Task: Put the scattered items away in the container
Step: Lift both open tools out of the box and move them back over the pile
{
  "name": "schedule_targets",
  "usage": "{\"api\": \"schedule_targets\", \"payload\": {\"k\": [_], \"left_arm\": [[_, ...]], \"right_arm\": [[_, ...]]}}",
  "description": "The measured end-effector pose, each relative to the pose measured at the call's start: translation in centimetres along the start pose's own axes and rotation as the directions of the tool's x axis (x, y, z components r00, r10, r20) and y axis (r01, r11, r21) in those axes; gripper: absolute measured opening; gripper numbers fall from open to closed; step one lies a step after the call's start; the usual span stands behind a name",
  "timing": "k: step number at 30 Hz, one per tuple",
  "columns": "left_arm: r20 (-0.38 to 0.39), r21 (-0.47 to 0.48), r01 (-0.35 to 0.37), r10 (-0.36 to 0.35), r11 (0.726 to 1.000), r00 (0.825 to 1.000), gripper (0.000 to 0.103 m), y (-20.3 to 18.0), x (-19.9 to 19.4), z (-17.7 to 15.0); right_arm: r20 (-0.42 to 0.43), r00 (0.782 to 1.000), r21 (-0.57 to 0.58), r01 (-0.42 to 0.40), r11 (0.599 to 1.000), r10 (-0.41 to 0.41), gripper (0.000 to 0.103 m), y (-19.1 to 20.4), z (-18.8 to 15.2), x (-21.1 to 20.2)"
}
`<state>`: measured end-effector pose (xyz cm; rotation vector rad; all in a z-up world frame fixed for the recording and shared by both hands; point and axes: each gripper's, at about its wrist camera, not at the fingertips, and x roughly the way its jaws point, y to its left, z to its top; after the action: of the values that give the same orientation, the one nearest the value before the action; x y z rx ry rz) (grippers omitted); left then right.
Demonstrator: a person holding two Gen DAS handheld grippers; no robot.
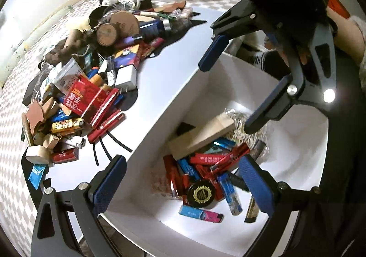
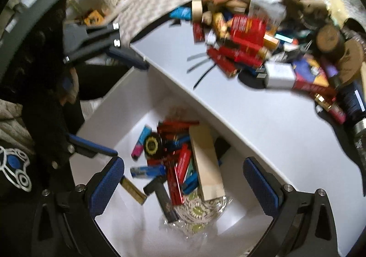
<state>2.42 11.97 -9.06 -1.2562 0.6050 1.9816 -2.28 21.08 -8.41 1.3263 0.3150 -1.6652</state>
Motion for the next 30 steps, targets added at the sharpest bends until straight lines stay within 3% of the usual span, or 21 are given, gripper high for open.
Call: {"api": "schedule_targets", "payload": {"k": [4, 9, 13, 19, 25, 30], "left_arm": [[0.038, -0.063, -0.051, 0.053, 0.997, 0.998, 0.099, 1.1, -0.5, 0.6], [0.092, -0.173, -0.079, 0.096, 0.982, 0.991, 0.099, 3.6, -1.8, 1.4], [0.135, -0.22, -0.149, 0.181, 0.964, 0.974, 0.099, 5.2, -2.9, 2.1], [0.187, -0.293, -0.194, 0.255, 0.936, 0.949, 0.099, 7.2, -4.0, 2.6], [0.213, -0.373, -0.226, 0.32, 0.9, 0.923, 0.099, 9.5, -4.5, 2.2], [0.226, -0.441, -0.241, 0.367, 0.864, 0.902, 0.099, 11.6, -4.9, 1.9]], "right_arm": [[0.058, 0.998, 0.012, 0.034, 0.999, -0.035, 0.103, -0.2, 0.6, -1.2], [0.132, 0.982, 0.051, 0.131, 0.99, -0.137, 0.103, -1.0, 1.3, -2.7], [0.198, 0.964, 0.122, 0.156, 0.98, -0.178, 0.103, -2.2, 2.0, -4.1], [0.33, 0.908, 0.25, 0.18, 0.951, -0.258, 0.103, -4.1, 2.9, -7.0], [0.462, 0.831, 0.313, 0.174, 0.934, -0.309, 0.103, -5.1, 3.0, -9.8], [0.481, 0.792, 0.347, 0.221, 0.911, -0.375, 0.103, -5.0, 3.4, -10.8]]}}
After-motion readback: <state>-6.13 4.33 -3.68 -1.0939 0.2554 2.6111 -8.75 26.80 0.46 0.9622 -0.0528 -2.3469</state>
